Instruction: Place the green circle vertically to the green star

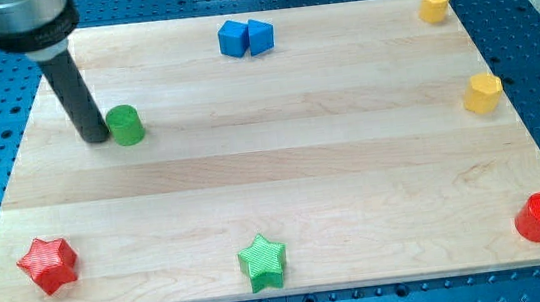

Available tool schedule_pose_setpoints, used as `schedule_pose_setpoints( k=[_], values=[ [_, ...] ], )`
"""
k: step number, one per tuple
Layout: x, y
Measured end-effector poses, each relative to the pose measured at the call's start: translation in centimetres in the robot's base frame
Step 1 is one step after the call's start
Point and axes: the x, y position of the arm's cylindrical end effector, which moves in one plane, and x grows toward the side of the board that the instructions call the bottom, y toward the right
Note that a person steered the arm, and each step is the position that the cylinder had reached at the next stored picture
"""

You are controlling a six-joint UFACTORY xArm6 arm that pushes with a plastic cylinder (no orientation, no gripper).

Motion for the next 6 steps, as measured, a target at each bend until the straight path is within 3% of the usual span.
schedule_pose_setpoints(
  k=[1,2,4,6],
  values=[
    [-2.8,0.8],
    [-2.1,0.8],
    [9.0,3.5],
    [9.1,6.1]
  ],
)
